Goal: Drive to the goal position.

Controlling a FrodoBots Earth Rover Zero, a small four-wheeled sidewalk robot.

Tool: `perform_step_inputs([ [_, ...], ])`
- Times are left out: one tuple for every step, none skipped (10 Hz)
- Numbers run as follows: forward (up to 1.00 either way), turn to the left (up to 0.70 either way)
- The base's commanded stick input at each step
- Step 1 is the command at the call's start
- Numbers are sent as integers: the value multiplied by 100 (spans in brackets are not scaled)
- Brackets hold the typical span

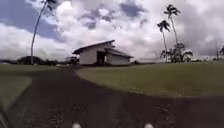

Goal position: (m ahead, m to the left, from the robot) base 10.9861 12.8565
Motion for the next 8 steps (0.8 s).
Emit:
perform_step_inputs([
  [70,35],
  [70,35],
  [70,35],
  [70,35],
  [70,35],
  [70,35],
  [70,35],
  [70,35],
])
